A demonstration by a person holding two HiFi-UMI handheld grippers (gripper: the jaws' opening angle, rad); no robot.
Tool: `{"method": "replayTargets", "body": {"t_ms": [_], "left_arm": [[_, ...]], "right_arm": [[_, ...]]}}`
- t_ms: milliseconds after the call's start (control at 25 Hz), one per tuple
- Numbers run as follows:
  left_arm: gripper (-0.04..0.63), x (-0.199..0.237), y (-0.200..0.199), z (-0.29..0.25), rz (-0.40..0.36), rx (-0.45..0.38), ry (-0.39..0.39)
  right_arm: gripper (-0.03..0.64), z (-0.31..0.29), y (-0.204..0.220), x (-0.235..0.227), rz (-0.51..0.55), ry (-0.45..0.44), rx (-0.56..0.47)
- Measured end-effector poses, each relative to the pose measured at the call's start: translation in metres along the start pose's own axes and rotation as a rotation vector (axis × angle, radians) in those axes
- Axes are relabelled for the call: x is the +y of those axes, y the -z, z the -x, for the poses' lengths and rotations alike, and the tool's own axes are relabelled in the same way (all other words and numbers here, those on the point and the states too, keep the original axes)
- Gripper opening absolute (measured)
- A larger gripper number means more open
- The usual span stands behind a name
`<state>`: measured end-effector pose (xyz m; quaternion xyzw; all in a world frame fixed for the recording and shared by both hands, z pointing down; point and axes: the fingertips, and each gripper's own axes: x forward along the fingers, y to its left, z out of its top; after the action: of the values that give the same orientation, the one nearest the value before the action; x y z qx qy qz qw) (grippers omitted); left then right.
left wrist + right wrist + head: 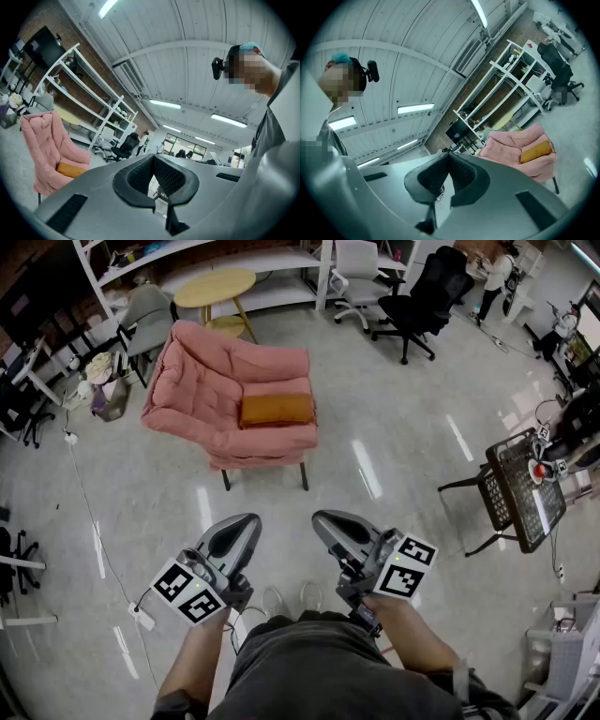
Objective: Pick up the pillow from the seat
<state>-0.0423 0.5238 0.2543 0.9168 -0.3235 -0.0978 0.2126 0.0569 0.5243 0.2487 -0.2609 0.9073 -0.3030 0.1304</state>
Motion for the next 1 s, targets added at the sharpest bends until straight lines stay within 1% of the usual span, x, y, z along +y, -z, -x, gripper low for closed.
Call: {"method": "replayTargets", "body": {"t_ms": [360,720,1000], "left_arm": [[0.011,0.003,0.006,-0.003,-0.003,0.009,-0.014],[0.009,-0.002,0.013,-0.018,-0.006,0.003,-0.036],[0.009,0.003,0.022,-0.026,0.003,0.005,-0.068]], "right_arm": [[0.014,0.002,0.007,-0.01,-0.016,0.003,0.006],[0.015,0.019,-0.005,-0.025,-0.056,-0.015,-0.014],[0.015,0.027,-0.004,-0.047,-0.077,-0.012,0.016]]}}
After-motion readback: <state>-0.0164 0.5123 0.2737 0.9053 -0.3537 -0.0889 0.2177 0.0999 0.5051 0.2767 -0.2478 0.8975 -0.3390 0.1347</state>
